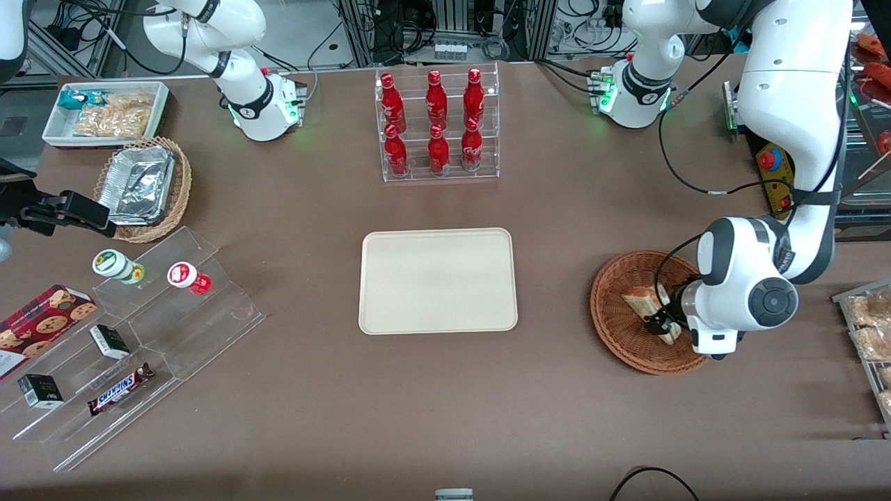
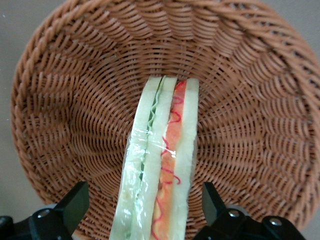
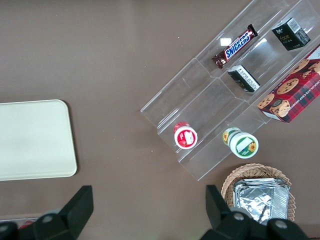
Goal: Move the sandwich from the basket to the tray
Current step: 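Close the left gripper on the sandwich wedge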
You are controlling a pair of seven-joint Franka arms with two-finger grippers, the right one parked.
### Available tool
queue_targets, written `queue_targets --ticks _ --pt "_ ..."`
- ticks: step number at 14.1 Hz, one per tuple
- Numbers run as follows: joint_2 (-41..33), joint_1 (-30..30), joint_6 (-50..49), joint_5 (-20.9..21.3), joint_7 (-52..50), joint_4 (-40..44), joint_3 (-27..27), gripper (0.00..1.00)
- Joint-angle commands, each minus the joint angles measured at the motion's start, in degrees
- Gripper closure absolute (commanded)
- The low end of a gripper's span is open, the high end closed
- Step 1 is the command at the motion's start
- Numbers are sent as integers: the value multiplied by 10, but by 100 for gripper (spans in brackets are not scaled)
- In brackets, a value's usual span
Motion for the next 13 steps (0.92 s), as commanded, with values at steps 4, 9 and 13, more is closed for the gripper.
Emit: queue_targets --ticks 4,9,13 --pt "-15 -1 49 3 -10 -48 -1 53" --pt "-31 -8 30 0 -10 -16 -7 74" --pt "-31 -88 -114 -1 -12 102 -14 74"
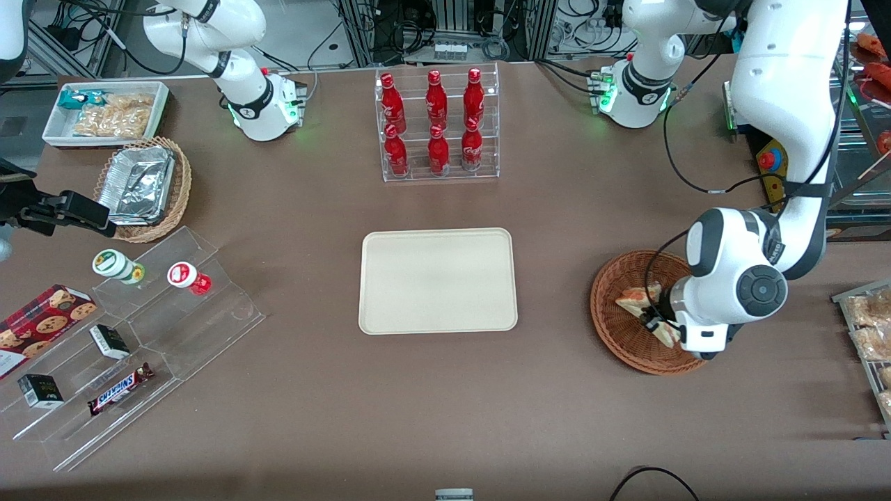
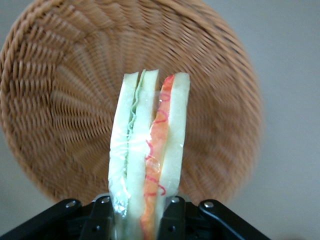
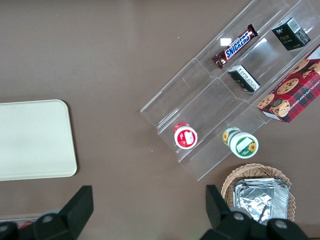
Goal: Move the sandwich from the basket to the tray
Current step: 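Lift the sandwich and carry it over the cream tray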
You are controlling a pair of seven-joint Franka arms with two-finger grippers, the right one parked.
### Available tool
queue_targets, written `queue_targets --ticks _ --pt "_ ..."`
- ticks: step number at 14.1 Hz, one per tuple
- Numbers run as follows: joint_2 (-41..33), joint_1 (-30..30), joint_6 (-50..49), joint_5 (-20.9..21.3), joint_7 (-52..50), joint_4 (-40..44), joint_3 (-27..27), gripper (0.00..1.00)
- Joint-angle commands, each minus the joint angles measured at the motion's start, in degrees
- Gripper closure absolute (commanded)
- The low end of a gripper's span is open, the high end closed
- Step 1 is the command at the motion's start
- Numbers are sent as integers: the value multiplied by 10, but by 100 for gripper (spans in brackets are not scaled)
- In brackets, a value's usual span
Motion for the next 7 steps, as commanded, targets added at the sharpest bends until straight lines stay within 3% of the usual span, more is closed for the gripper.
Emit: queue_targets --ticks 1,4,7 --pt "6 -83 -86 -2 -17 84 5 74" --pt "37 -181 -87 -2 -24 128 4 74" --pt "113 -264 -86 -2 -21 225 4 73"
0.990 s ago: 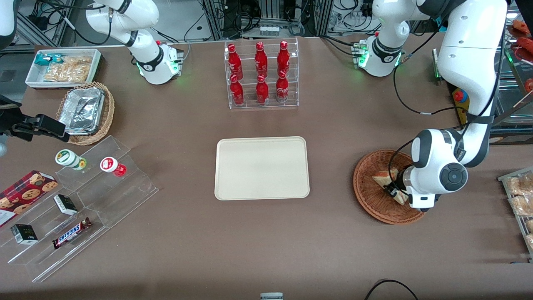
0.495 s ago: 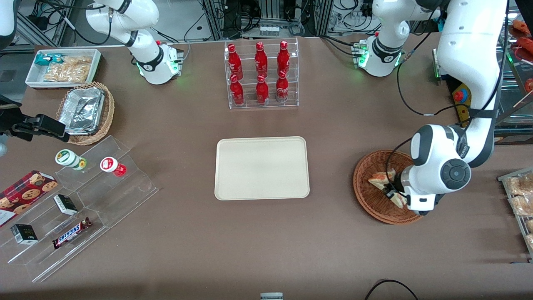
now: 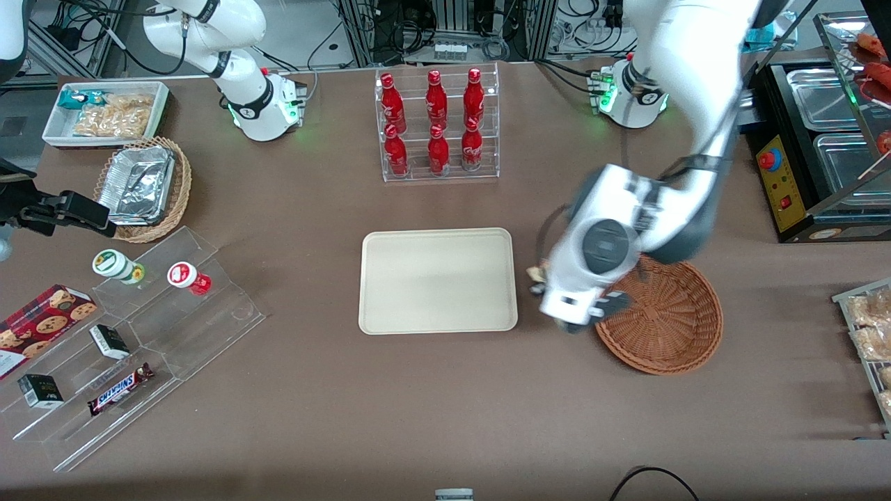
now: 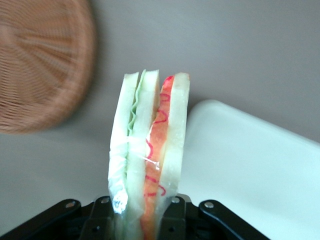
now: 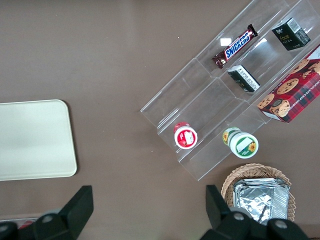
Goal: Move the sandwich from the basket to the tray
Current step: 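Lift the sandwich and carry it over the cream tray, then lower the sandwich onto the tray and open the left gripper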
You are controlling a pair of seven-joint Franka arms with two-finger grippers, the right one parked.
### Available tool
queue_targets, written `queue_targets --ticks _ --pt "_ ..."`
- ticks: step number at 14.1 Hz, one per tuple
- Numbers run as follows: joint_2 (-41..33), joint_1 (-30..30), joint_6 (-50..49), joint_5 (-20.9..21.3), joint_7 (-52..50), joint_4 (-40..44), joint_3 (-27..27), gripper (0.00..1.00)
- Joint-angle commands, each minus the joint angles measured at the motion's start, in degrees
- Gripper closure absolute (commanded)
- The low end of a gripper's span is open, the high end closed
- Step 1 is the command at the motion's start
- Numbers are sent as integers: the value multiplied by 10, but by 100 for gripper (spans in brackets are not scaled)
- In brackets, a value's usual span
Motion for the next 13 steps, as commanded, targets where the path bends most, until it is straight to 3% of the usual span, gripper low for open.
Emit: queue_targets --ticks 1,4,7,13 --pt "91 -60 -13 0 5 110 10 73" --pt "160 -108 12 -1 5 165 7 72" --pt "196 -138 60 0 8 168 7 72" --pt "211 -151 66 1 63 164 7 69"
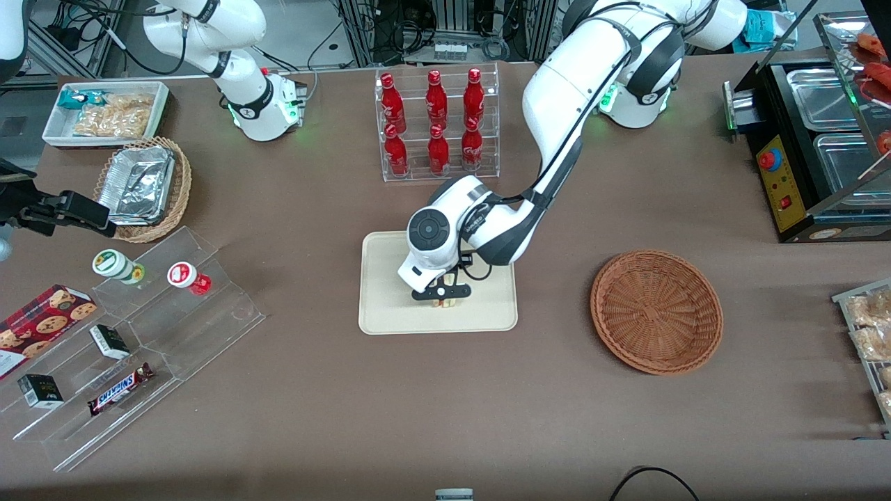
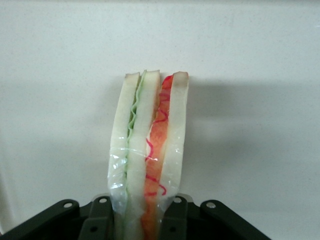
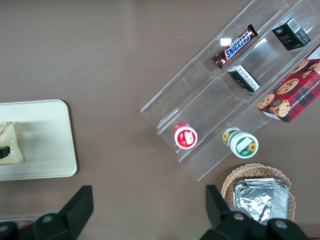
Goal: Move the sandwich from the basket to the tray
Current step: 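Lower the sandwich onto the tray and open the left gripper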
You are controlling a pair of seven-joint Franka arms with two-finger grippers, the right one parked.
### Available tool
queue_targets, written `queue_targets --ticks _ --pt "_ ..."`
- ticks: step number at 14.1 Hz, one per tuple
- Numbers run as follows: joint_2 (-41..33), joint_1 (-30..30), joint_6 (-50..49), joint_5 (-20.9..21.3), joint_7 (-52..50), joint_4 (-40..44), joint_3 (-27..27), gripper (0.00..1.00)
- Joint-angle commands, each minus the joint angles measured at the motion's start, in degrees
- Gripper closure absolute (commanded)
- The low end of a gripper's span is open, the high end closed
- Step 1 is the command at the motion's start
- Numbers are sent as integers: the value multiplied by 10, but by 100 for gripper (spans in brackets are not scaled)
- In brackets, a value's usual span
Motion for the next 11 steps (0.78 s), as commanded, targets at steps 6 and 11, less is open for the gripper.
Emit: queue_targets --ticks 6,11 --pt "-58 13 -47 -1 11 18 9 0" --pt "-161 102 -115 3 31 0 12 0"
